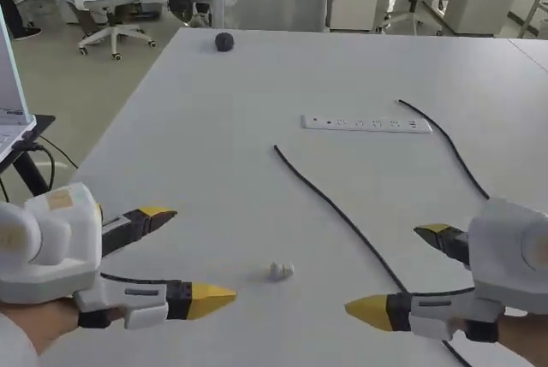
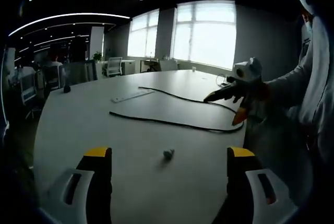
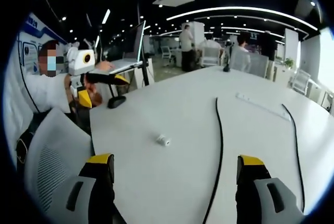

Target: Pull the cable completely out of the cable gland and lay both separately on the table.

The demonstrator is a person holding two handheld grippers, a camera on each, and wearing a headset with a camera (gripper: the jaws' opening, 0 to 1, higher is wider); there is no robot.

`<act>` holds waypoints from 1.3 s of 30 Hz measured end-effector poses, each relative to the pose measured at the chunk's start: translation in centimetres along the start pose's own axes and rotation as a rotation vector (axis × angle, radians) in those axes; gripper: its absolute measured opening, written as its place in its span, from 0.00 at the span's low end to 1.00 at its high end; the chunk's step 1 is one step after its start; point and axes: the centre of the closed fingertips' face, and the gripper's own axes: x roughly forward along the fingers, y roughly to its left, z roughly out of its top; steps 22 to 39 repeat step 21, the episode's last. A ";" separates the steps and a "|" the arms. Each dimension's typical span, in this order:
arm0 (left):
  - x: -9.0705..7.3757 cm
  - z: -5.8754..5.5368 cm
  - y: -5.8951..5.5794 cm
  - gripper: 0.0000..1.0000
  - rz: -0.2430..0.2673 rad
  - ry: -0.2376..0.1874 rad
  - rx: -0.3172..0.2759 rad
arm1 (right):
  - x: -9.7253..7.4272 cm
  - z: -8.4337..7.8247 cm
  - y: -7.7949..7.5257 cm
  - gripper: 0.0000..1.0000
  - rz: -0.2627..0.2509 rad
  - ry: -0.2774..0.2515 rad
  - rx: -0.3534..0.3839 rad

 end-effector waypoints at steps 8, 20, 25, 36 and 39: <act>-2.0 -0.2 -0.5 0.92 0.038 -0.018 -0.015 | -2.6 -0.8 1.2 0.99 -0.025 -0.023 0.010; -2.3 -0.9 -1.5 0.92 0.040 -0.015 -0.032 | -3.5 -1.6 1.2 0.99 -0.040 -0.023 0.030; -2.3 -1.0 -1.6 0.92 0.038 -0.010 -0.035 | -3.5 -1.5 1.3 0.99 -0.040 -0.024 0.028; -2.3 -1.0 -1.6 0.92 0.038 -0.010 -0.035 | -3.5 -1.5 1.3 0.99 -0.040 -0.024 0.028; -2.3 -1.0 -1.6 0.92 0.038 -0.010 -0.035 | -3.5 -1.5 1.3 0.99 -0.040 -0.024 0.028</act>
